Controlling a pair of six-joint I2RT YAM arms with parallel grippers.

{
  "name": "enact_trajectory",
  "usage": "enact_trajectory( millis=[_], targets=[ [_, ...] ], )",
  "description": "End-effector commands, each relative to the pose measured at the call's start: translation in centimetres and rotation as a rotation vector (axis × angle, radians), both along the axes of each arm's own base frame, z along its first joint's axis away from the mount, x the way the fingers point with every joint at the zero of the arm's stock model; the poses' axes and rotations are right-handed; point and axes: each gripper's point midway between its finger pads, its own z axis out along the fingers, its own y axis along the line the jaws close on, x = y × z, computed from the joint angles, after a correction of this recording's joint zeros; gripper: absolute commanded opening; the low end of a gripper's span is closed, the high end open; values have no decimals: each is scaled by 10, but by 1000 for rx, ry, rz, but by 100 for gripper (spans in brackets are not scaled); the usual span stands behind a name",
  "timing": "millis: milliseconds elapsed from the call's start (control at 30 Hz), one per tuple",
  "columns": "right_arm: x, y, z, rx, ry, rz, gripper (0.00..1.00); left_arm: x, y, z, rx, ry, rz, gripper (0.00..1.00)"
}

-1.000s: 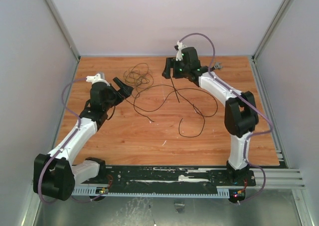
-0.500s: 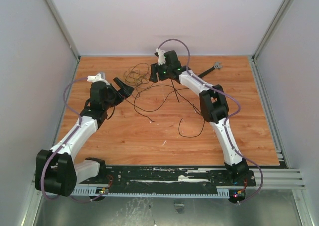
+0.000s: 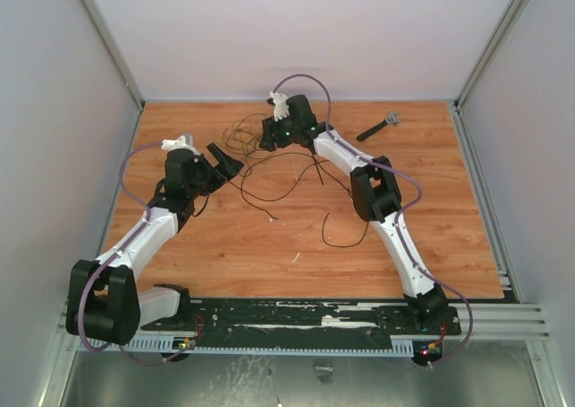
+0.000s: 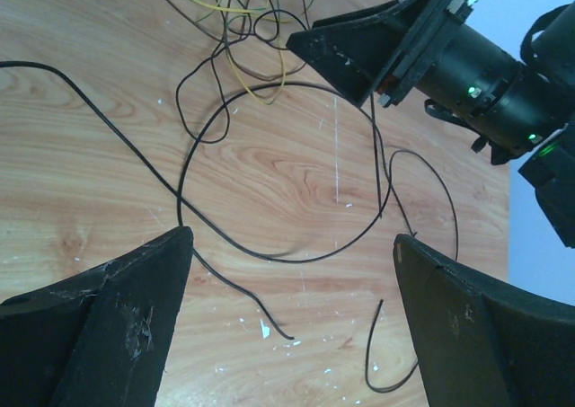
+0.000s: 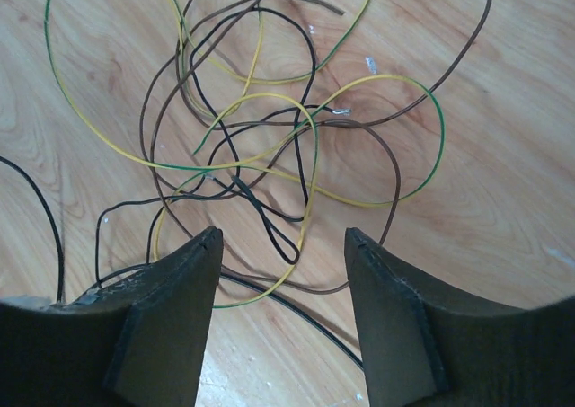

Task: Zip-tie the wires
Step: Untie the cable at the center of the board.

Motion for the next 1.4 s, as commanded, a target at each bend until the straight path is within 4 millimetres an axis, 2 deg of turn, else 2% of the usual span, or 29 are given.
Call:
enact_trajectory(
  millis=[0,167,233,333,433,533,667,700,800,933,1200,1367],
  targets=[
    [1,18,4,27,-42,30,56,3,2,4,-9,-30,-3,98],
    [0,25,4,28,-68,46,47,7,5,8,-5,-41,3,98],
    [1,27,7,31,-80,44,37,9,5,10,3,-45,1,98],
    [5,29,20,49,-96,33,14,14,6,11,24,-46,-1,98],
    [8,32,51,85,-134,26,1,22,8,16,47,-58,3,98],
    [11,34,96,136,-200,15,0,36,11,24,74,-77,15,98],
    [8,36,169,243,-297,13,0,61,10,39,76,-136,23,98],
    [2,37,218,324,-359,29,0,81,8,48,78,-200,29,98],
    [-6,38,253,395,-397,54,0,102,7,55,98,-277,24,98],
    [-17,38,284,443,-428,76,0,121,-4,56,93,-331,-22,98],
    [-37,34,313,477,-423,120,0,149,-6,63,73,-443,11,98],
    [-49,26,342,499,-451,125,0,179,-25,47,68,-415,-32,98]
  ],
)
